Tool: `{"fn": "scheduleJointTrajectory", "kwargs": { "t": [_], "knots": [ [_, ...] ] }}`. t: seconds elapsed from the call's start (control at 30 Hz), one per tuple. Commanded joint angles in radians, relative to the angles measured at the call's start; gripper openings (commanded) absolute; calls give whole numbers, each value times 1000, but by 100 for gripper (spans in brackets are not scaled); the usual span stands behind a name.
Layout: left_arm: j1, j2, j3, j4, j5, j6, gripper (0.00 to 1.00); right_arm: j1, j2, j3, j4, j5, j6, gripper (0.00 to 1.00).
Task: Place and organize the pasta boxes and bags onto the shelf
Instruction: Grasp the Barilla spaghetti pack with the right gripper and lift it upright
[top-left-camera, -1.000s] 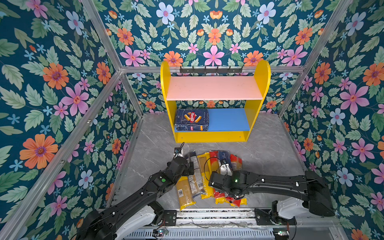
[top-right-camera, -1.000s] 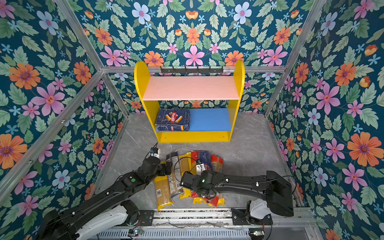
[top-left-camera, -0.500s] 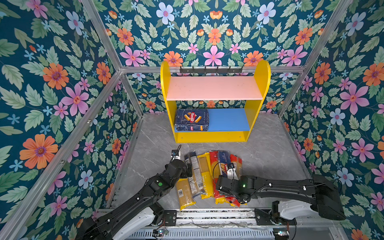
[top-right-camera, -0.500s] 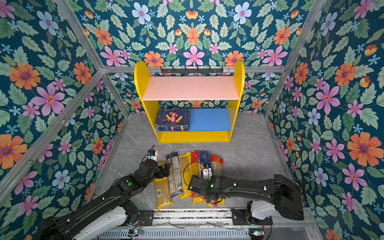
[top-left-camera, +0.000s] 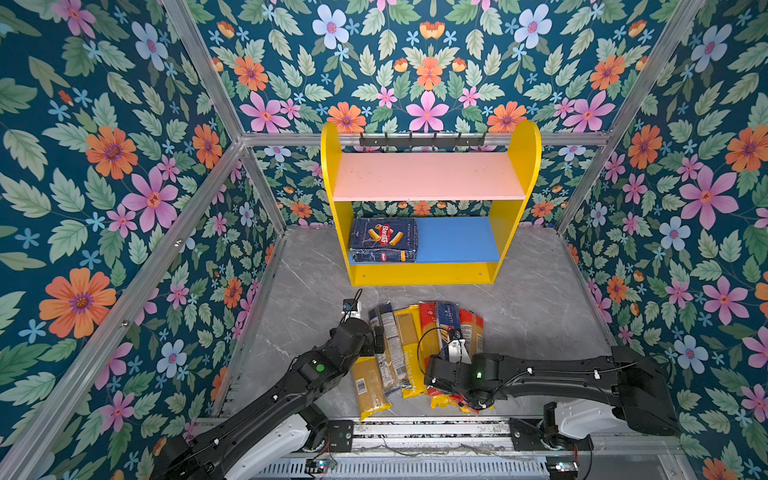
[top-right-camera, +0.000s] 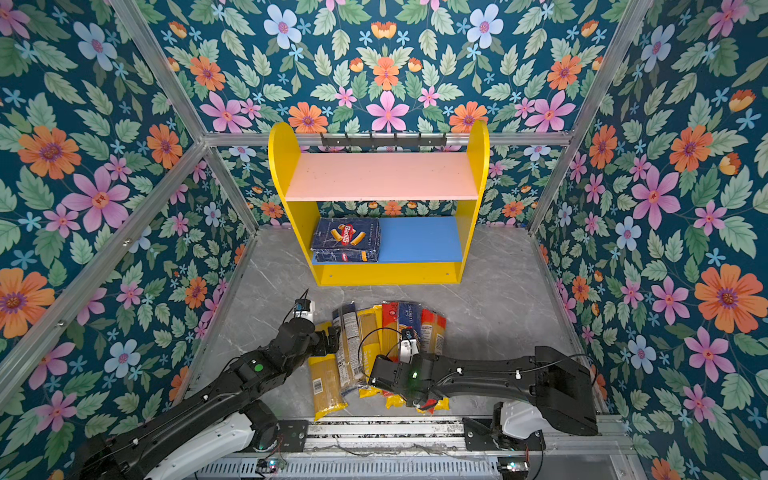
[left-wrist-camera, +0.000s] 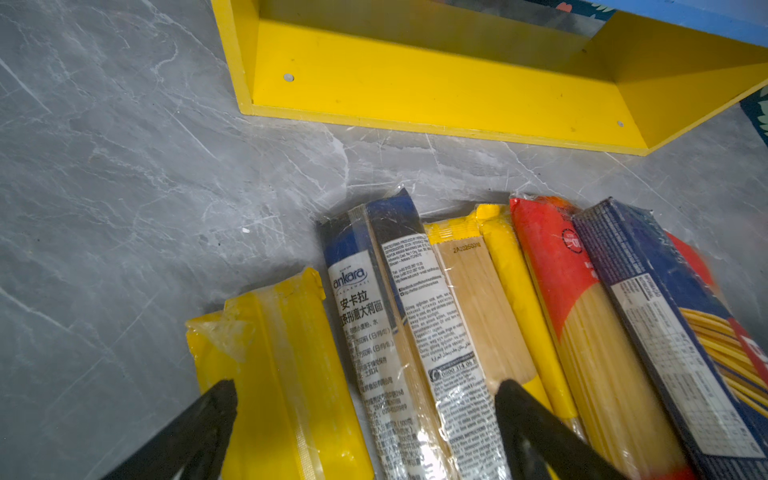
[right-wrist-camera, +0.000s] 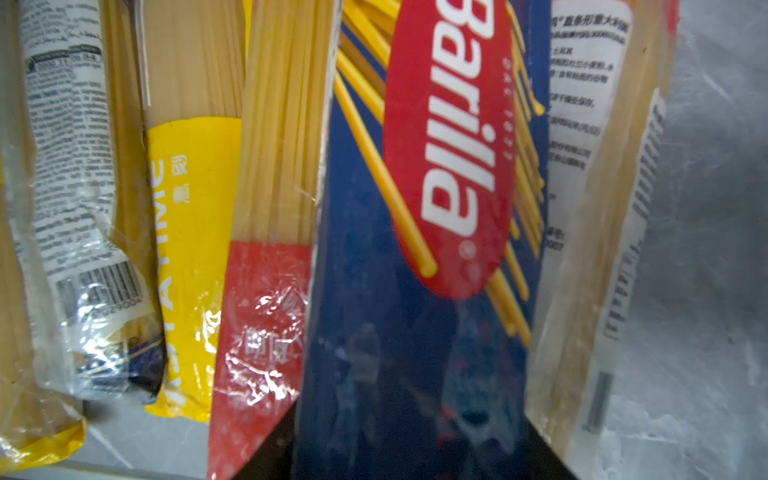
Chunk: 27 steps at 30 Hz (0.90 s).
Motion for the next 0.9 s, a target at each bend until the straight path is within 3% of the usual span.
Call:
{"fn": "scheduleJointTrajectory", "kwargs": {
  "t": [0.0, 0.2, 0.67, 0.87],
  "knots": [
    [1, 0, 7, -13, -15, -4, 100, 1, -17, 11, -44, 26, 6, 49],
    [1, 0, 10, -22, -30, -4, 99, 2, -68, 27, -72, 62, -11, 42],
    [0, 6, 15, -28, -56, -1, 100, -2, -140, 112, -135, 169, -115, 39],
    [1, 9, 26, -31, -61, 0, 100, -53, -157, 159, -127, 181, -205, 38]
  ]
}}
